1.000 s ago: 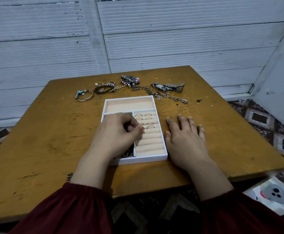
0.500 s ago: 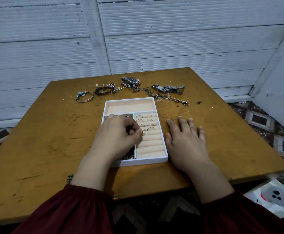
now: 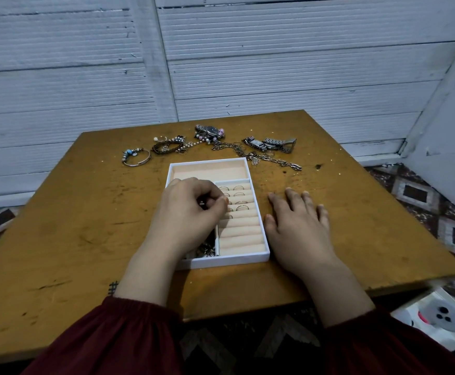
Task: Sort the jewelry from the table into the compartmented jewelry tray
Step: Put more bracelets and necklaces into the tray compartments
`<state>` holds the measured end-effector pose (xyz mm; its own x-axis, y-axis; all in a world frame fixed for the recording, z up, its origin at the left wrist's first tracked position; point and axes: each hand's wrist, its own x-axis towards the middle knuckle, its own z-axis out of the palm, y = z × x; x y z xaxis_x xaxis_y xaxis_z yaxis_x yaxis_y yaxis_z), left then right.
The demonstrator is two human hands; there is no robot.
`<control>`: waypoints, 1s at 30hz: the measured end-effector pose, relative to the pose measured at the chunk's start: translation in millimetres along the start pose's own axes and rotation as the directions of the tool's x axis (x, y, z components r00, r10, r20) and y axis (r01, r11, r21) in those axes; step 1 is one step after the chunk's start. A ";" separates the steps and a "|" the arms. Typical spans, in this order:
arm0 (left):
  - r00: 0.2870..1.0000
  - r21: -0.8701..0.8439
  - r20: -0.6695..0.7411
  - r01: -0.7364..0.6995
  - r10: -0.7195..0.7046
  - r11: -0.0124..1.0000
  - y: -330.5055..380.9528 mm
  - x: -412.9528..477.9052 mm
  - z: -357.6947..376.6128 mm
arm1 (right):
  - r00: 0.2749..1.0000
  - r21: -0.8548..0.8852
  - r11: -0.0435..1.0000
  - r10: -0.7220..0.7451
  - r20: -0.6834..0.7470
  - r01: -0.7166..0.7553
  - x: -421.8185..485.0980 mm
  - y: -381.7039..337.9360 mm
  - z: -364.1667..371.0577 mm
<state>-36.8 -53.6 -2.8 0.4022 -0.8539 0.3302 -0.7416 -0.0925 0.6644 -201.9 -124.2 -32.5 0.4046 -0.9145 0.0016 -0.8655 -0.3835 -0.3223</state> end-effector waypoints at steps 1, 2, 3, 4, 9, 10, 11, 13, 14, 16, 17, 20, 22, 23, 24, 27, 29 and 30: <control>1.000 -0.053 -0.030 0.007 -0.009 0.999 0.8 0.6 0.0 | 1.000 0.027 1.000 0.004 -0.006 -0.004 0.3 0.3 -0.5; 0.998 -0.106 -0.056 0.021 -0.027 0.994 2.1 1.3 0.2 | 1.000 0.051 0.999 0.008 -0.010 -0.008 0.5 0.7 -1.2; 0.996 -0.160 -0.076 0.037 -0.050 0.986 2.4 2.6 0.8 | 1.000 0.066 0.998 0.011 -0.011 -0.011 0.7 0.9 -1.7; 0.993 -0.210 -0.091 0.051 -0.072 0.976 3.1 4.0 1.4 | 1.000 0.075 0.997 0.013 -0.011 -0.012 0.8 1.1 -2.3; 0.989 -0.308 -0.120 0.051 -0.092 0.950 13.9 11.8 5.4 | 0.999 0.108 0.994 0.033 -0.019 -0.031 7.3 0.1 -5.7; 0.991 -0.306 -0.110 0.041 -0.078 0.951 17.1 13.0 5.8 | 0.999 0.098 0.995 0.036 -0.030 -0.033 9.7 0.1 -7.2; 0.993 -0.300 -0.098 0.033 -0.066 0.953 19.4 14.7 6.5 | 0.998 0.085 0.996 0.039 -0.042 -0.035 12.1 0.4 -9.2; 0.996 -0.294 -0.073 0.028 -0.052 0.955 22.5 19.8 7.6 | 0.997 0.063 0.997 0.053 -0.053 -0.050 16.6 1.1 -14.6; 0.997 -0.292 -0.060 0.027 -0.047 0.956 23.2 23.6 8.2 | 0.997 0.056 0.997 0.063 -0.054 -0.060 19.0 1.4 -17.6; 0.999 -0.266 -0.038 0.017 -0.028 0.964 24.4 33.5 9.5 | 0.995 0.055 0.996 0.075 -0.061 -0.071 24.9 1.4 -23.5; 0.999 -0.242 -0.028 0.009 -0.016 0.970 25.4 39.0 10.1 | 0.995 0.059 0.996 0.074 -0.066 -0.070 28.6 1.4 -26.1; 1.000 -0.143 0.018 -0.002 0.004 0.990 25.7 58.1 12.4 | 0.995 0.091 0.995 0.057 -0.084 -0.049 44.5 1.1 -30.7; 0.998 -0.079 0.059 -0.010 0.014 0.997 23.8 72.0 13.4 | 0.993 0.114 0.993 0.038 -0.109 -0.026 58.1 -0.2 -32.2; 0.997 -0.054 0.078 -0.013 0.017 0.998 22.8 79.0 13.9 | 0.992 0.116 0.993 0.029 -0.126 -0.015 65.5 -0.9 -33.0; 0.995 -0.031 0.095 -0.017 0.020 0.999 21.8 86.1 14.3 | 0.989 0.112 0.994 0.020 -0.146 -0.004 73.3 -1.5 -33.8; 0.991 0.056 0.131 -0.035 0.027 0.998 18.2 106.0 16.1 | 0.980 0.079 0.997 0.001 -0.199 0.015 96.1 -4.2 -35.4; 0.988 0.105 0.151 -0.043 0.027 0.994 15.3 118.9 18.4 | 0.972 0.071 0.997 -0.004 -0.233 0.021 111.0 -6.2 -34.1; 0.987 0.124 0.161 -0.044 0.024 0.991 13.5 125.2 19.6 | 0.969 0.067 0.997 -0.007 -0.249 0.024 117.8 -7.3 -32.8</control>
<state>-7.0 -171.8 34.4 0.2926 -0.9272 0.2337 -0.8194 -0.1171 0.5612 -157.7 -233.4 1.1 0.3241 -0.9153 0.2393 -0.8336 -0.3959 -0.3852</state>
